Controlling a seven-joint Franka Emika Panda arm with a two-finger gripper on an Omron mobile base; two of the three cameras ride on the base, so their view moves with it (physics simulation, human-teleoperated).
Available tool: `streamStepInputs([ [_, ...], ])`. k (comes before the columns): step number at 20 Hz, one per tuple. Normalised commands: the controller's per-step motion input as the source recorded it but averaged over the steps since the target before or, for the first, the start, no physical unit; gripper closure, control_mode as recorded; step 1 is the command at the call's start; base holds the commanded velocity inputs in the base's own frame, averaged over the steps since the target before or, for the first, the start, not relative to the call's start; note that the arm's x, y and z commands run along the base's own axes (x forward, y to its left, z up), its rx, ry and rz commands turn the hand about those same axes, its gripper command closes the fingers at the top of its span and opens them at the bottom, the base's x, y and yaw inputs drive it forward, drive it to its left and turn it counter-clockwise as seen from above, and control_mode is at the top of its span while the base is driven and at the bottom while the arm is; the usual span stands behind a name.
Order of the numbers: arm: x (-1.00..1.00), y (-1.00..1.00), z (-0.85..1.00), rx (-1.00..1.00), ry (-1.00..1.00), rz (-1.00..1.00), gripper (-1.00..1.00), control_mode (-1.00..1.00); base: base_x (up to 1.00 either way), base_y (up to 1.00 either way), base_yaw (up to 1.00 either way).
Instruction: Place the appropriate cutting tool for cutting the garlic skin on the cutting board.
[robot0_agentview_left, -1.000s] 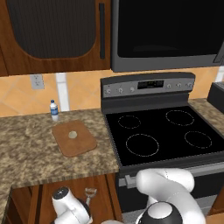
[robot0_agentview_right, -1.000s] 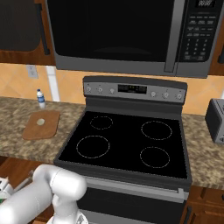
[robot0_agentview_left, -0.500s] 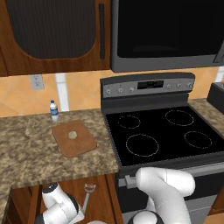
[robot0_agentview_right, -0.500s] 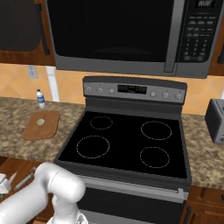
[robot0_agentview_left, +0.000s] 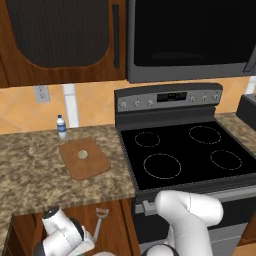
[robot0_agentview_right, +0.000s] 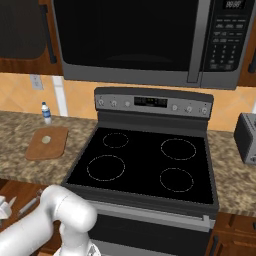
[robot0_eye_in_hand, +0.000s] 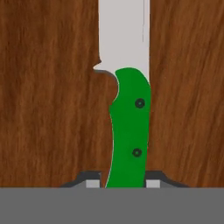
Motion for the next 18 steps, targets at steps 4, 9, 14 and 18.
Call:
streamStepInputs([
  [4, -0.7, -0.06, 0.1, 0.01, -0.03, -0.12, 1.0, -1.0, 0.0, 0.0, 0.0],
  [9, -0.28, -0.03, 0.62, 0.0, 0.0, -0.15, 1.0, -1.0, 0.0, 0.0, 0.0],
  [14, -0.05, -0.05, 0.98, 0.0, 0.0, -0.16, 1.0, -1.0, 0.0, 0.0, 0.0],
  [18, -0.27, -0.16, 1.0, 0.0, 0.0, -0.12, 1.0, -1.0, 0.0, 0.0, 0.0],
])
